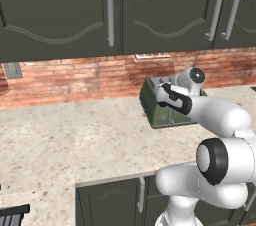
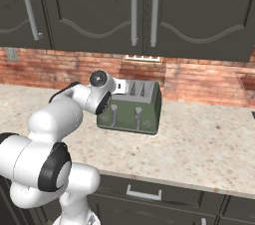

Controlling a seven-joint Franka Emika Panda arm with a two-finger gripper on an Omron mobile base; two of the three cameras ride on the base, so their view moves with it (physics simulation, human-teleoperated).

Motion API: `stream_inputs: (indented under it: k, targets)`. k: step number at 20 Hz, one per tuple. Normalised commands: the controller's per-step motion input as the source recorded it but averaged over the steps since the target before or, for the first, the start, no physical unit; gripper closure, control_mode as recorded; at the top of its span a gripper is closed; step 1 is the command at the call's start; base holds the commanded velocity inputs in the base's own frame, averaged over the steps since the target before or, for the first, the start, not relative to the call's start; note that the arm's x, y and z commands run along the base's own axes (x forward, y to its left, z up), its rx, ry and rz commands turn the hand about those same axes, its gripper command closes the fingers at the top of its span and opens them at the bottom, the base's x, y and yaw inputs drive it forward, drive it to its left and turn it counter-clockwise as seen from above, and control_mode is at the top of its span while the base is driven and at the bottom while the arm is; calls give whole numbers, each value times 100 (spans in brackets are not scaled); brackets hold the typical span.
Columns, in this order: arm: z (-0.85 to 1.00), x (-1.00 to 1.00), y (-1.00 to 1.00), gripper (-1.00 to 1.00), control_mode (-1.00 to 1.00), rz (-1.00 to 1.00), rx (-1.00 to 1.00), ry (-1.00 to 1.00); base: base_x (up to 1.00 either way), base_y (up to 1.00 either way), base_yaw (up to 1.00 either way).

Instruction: Start the toaster. Once the lever pops up, take the bread to the plate on the dining counter.

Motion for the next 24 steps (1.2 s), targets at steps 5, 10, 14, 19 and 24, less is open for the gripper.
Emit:
stream_inputs:
  k: [5,10,14,19,24]
  targets:
    - [0,0,0,-100,-100,0,0,0,0,0,0]
    - [0,0,0,-100,-100,0,0,0,0,0,0]
    - [0,0,0,-100,-100,0,0,0,0,0,0]
    - [0,0,0,-100,-100,0,0,0,0,0,0]
    - [0,0,0,-100,-100,0,0,0,0,0,0]
